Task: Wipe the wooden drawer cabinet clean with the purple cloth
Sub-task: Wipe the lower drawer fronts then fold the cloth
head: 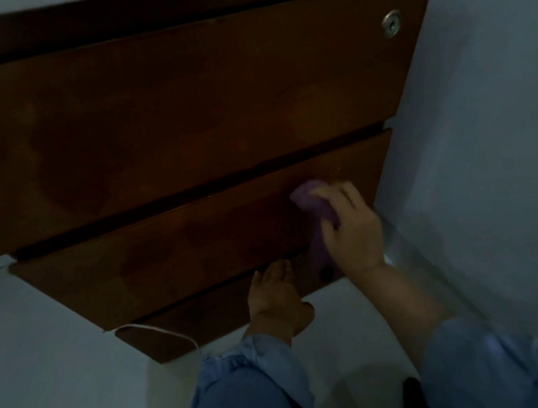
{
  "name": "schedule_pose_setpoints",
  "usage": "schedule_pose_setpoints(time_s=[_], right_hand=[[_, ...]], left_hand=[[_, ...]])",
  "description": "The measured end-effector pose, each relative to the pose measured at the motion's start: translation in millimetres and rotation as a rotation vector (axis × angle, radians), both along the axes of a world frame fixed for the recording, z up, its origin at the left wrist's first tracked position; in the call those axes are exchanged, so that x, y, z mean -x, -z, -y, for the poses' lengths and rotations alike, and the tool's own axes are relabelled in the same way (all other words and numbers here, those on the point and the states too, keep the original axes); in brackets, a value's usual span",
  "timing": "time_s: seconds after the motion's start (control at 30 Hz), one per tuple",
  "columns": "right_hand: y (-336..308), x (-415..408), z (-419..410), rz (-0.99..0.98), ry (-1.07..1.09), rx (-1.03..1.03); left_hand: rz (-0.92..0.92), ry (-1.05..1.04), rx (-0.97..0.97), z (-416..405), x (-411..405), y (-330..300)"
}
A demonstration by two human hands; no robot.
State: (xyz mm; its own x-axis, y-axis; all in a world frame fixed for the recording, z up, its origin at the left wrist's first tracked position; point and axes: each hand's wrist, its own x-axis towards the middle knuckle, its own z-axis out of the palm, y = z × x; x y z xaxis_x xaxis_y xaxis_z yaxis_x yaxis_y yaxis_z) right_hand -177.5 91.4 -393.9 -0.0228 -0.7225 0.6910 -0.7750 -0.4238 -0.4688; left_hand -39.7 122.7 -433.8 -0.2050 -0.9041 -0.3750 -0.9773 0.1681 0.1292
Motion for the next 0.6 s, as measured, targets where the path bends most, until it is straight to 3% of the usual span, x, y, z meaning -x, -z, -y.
schedule_pose_setpoints(time_s=[0.13, 0.47, 0.6], right_hand=[[-26.9, 9.1, 18.9, -0.027, -0.086, 0.068], [55.5, 15.0, 17.1, -0.032, -0.114, -0.111], [80.0, 25.1, 15.0, -0.081, -0.116, -0.484]], left_hand=[[-0.015, -0.019, -0.01, 6.2, 11.0, 0.5], [-0.05, -0.056, 0.043, 7.0, 10.1, 9.2], [-0.059, -0.059, 0.02, 5.3, 10.5, 8.6]])
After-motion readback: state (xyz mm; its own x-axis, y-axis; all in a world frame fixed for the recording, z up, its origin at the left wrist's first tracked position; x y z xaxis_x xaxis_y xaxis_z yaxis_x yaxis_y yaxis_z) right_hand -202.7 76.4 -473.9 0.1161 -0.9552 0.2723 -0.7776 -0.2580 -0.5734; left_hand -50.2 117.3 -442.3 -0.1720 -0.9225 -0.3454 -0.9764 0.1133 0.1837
